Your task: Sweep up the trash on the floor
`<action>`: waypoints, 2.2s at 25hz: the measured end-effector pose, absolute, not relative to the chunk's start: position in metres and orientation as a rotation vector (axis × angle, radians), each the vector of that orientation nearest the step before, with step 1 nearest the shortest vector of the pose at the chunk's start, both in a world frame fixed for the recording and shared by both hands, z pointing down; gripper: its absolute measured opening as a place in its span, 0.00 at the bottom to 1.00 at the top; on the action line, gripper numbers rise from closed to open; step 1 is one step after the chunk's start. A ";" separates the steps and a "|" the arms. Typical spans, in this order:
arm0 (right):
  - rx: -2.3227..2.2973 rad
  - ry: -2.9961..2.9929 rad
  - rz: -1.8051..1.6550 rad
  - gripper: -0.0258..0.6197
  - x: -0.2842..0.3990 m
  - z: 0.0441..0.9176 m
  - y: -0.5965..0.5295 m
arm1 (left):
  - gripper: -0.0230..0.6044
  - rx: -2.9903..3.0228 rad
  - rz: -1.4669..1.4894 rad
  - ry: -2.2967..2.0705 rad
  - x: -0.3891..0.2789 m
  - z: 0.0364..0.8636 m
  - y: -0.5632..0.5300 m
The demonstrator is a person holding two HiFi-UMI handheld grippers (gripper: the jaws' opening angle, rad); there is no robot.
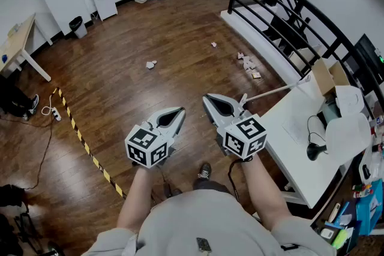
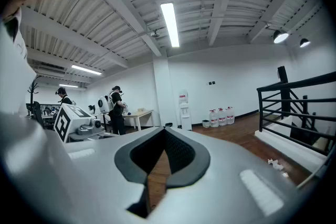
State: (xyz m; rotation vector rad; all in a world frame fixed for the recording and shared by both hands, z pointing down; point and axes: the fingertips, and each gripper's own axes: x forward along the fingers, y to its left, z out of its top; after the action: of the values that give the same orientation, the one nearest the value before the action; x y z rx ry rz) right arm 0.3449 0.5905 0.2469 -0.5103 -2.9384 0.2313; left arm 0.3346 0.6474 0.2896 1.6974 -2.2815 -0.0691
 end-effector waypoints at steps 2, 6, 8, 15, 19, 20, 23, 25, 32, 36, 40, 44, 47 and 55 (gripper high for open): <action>-0.512 -2.938 0.237 0.04 0.335 0.250 0.574 | 0.04 1.697 -0.065 -2.280 0.325 0.292 0.631; -0.525 -2.937 0.251 0.04 0.317 0.253 0.541 | 0.04 1.681 -0.053 -2.285 0.305 0.296 0.600; -0.535 -2.936 0.259 0.04 0.309 0.255 0.528 | 0.04 1.668 -0.053 -2.292 0.294 0.297 0.587; -0.484 -2.961 0.294 0.04 0.296 0.255 0.478 | 0.04 1.693 -0.027 -2.262 0.275 0.297 0.539; -0.413 -3.002 0.322 0.04 0.288 0.249 0.443 | 0.04 1.756 0.041 -2.217 0.268 0.294 0.506; -0.395 -3.008 0.329 0.04 0.286 0.249 0.434 | 0.04 1.769 0.044 -2.215 0.265 0.292 0.497; -0.337 -3.004 0.347 0.04 0.279 0.256 0.414 | 0.04 1.813 0.025 -2.195 0.254 0.291 0.475; -0.295 -2.998 0.350 0.04 0.271 0.261 0.403 | 0.04 1.847 0.034 -2.170 0.242 0.293 0.460; -0.097 -2.976 0.355 0.04 0.209 0.285 0.336 | 0.04 2.010 0.021 -2.024 0.175 0.308 0.382; 0.062 -2.939 0.346 0.04 0.163 0.294 0.298 | 0.04 2.115 -0.002 -1.892 0.127 0.317 0.340; 0.210 -2.912 0.359 0.04 0.126 0.299 0.265 | 0.04 2.198 -0.005 -1.772 0.088 0.324 0.301; 0.389 -2.873 0.364 0.04 0.118 0.306 0.231 | 0.04 2.284 0.004 -1.634 0.076 0.336 0.263; 0.527 -2.827 0.371 0.04 0.130 0.313 0.203 | 0.04 2.338 0.025 -1.528 0.083 0.349 0.233; 0.892 -2.721 0.447 0.04 0.202 0.342 0.117 | 0.04 2.456 0.101 -1.299 0.135 0.383 0.146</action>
State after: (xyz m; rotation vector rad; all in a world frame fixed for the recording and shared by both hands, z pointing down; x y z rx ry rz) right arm 0.2019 0.1173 0.3421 0.8916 -2.7212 0.4465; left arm 0.1345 0.1461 0.3826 2.4561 -1.2989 0.1014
